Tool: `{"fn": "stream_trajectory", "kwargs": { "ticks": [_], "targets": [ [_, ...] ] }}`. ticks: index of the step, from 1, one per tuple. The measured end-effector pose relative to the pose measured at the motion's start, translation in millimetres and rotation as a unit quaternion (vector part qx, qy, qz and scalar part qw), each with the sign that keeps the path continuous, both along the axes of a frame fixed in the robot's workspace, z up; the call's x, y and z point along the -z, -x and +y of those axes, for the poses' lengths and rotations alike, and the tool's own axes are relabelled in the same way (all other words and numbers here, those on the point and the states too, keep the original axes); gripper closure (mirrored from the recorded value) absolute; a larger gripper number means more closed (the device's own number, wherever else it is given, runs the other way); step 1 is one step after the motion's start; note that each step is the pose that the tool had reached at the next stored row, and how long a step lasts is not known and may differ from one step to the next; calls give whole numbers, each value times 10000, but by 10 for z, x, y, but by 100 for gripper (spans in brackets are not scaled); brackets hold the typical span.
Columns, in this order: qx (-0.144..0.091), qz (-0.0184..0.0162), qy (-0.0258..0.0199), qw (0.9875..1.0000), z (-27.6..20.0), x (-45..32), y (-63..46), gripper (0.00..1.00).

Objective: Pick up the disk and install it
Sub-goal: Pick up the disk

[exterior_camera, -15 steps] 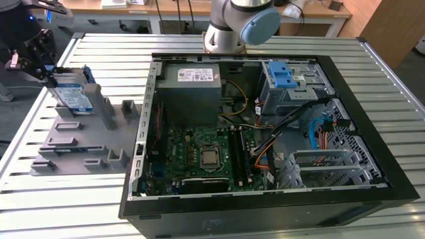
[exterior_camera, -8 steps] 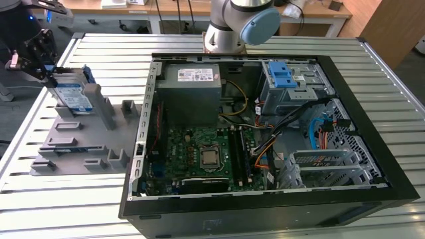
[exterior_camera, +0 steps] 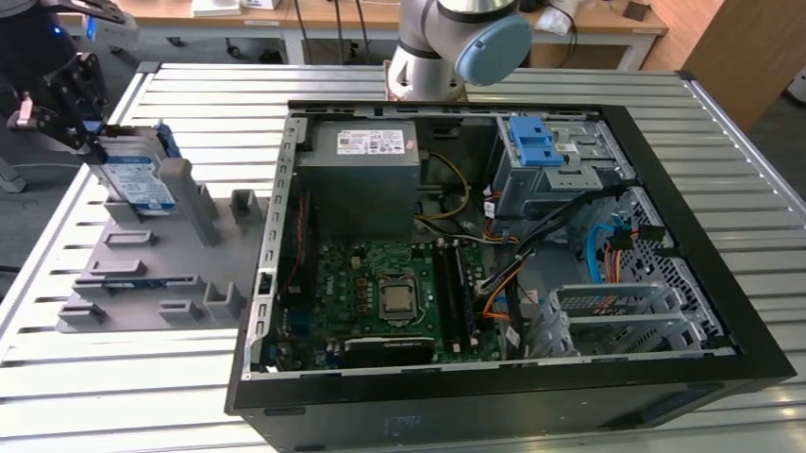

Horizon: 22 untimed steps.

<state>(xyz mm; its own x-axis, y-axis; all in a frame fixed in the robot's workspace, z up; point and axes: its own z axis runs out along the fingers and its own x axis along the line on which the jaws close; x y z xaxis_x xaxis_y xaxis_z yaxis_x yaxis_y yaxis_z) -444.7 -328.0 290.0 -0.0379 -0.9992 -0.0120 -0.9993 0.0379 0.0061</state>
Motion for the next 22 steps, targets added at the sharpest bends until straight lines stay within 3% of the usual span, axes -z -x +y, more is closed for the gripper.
{"fn": "stream_trajectory", "kwargs": {
  "ticks": [8, 22],
  "targets": [
    [0, 0, 0, 10000, 0, -4, 0, 64],
    [0, 0, -2, 10000, 0, -99, 0, 64]
  ]
}}
